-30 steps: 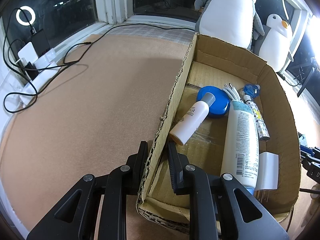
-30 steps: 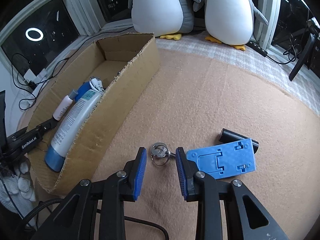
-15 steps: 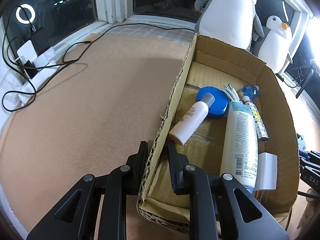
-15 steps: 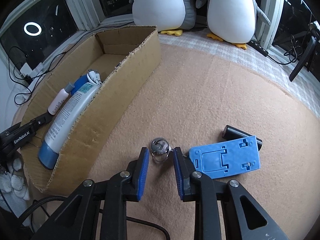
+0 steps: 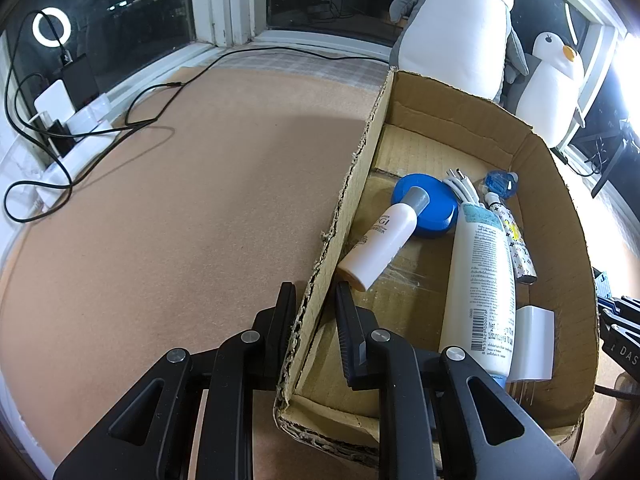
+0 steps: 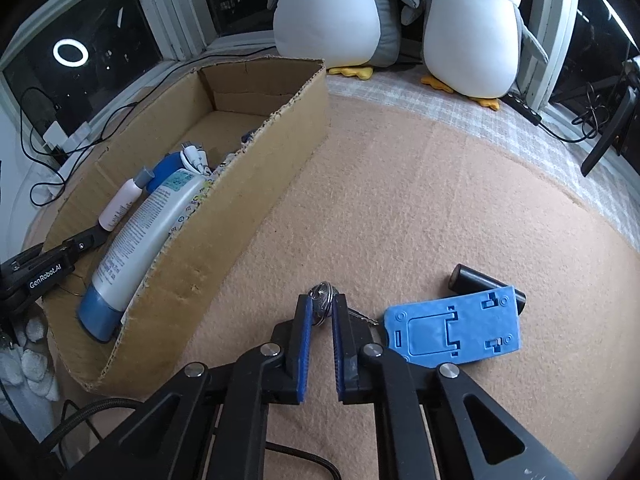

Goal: Organize rigid objects
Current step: 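Pinch the metal keyring with the right gripper, then carry the keyring into the box and release it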

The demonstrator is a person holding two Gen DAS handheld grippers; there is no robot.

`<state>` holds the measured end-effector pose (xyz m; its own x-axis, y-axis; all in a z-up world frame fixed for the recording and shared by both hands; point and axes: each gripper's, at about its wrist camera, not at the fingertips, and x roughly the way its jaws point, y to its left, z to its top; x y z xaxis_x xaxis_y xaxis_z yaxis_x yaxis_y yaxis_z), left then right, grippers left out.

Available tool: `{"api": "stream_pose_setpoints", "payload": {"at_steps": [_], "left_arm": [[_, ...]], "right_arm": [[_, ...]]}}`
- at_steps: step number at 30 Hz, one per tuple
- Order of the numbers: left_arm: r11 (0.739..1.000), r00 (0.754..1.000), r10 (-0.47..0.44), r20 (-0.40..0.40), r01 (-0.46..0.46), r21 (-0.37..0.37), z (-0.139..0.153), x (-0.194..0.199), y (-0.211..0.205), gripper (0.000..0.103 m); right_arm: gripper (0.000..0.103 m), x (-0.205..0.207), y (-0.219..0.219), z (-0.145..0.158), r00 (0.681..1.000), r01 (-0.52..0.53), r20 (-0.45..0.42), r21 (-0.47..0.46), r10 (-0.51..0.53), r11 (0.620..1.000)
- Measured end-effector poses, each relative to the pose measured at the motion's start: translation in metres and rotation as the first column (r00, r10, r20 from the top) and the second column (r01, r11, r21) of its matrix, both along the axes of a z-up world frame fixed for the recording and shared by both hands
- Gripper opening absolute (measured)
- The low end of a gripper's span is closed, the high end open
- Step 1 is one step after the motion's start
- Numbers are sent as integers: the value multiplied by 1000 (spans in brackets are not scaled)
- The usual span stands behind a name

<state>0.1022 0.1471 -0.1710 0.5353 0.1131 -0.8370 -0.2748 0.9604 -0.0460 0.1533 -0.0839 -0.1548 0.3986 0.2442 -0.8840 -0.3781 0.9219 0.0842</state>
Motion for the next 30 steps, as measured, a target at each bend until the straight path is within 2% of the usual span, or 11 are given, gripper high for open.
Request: {"api": "stream_pose_setpoints", "payload": {"at_steps": [7,12,24,30], "left_arm": [[1000,1000,0,0,0,-1,0,0,0,18],[1000,1000,-1,0,1,-1,0,0,0,18],[1000,1000,1,1,-1,-1,0,0,0,18],[1000,1000,1,1,-1,-1,0,0,1,18]], "right_arm": [[2,2,6,-2,1000,-15,9,-18,15,1000],[2,2,5,4,999,-22,27,-16,22,1000],[2,3,-1,67,993,-35,119,118,20,992],[2,7,16,83,988,-76,143,154,53,985]]}}
